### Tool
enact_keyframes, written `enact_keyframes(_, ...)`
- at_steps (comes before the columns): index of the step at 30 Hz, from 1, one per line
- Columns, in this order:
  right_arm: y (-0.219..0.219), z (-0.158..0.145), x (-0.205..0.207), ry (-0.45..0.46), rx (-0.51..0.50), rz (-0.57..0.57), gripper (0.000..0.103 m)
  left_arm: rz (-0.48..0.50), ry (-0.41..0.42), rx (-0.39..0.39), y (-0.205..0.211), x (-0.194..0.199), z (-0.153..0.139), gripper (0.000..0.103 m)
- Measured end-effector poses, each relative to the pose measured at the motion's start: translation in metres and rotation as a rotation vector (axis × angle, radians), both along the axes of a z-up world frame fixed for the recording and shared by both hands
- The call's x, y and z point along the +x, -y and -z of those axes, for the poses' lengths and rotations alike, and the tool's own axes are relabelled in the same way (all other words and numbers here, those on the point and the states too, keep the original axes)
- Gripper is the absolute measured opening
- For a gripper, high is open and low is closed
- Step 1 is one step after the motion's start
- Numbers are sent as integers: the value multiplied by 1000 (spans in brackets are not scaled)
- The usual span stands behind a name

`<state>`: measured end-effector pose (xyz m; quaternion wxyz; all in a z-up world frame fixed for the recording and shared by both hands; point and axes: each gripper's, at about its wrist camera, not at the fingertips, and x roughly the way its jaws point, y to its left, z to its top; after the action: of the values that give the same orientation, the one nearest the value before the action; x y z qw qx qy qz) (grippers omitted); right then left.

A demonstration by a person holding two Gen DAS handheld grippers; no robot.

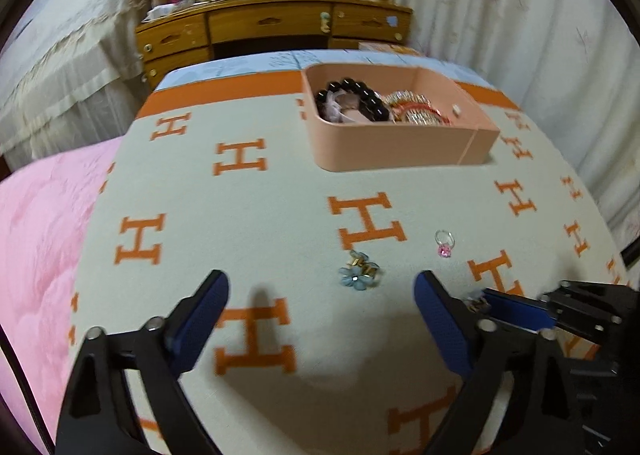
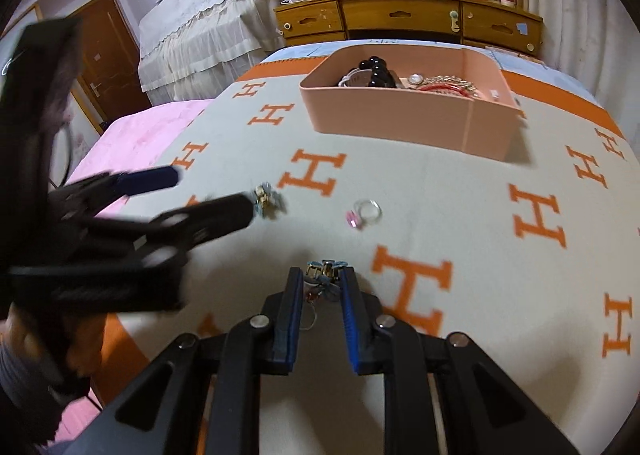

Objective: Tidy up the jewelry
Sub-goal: 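Grasp the dangling charm cluster with the right tool while the left tool grasps the blue flower brooch, then carry the charms and flower brooch into the pink box while both tools open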

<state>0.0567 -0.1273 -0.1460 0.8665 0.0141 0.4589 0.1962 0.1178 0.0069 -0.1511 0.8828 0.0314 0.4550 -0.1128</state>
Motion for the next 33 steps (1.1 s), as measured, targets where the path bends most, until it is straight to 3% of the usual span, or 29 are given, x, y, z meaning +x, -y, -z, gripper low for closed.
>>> enact_keyframes(2, 2, 0, -6, 12, -6, 0, 19, -1, -1, 22, 4, 2, 4, 87)
enact_keyframes(8, 6, 2, -6, 14, 19, 8, 19, 0, -16, 36, 7, 9, 13, 53)
enact_keyframes(12, 7, 2, -6, 12, 33, 7, 19, 13, 4, 26, 8, 8, 12, 17)
enact_keyframes(23, 13, -1, -6, 7, 53, 11, 19, -6, -24, -30, -2, -2, -4, 17)
enact_keyframes(27, 18, -18, -6, 35, 73, 13, 19, 12, 21, -42, -1, -7, -37, 17)
enact_keyframes(33, 33, -76, 5, 158, 92, 33, 19, 66, 129, -68, 6, -2, -110, 17)
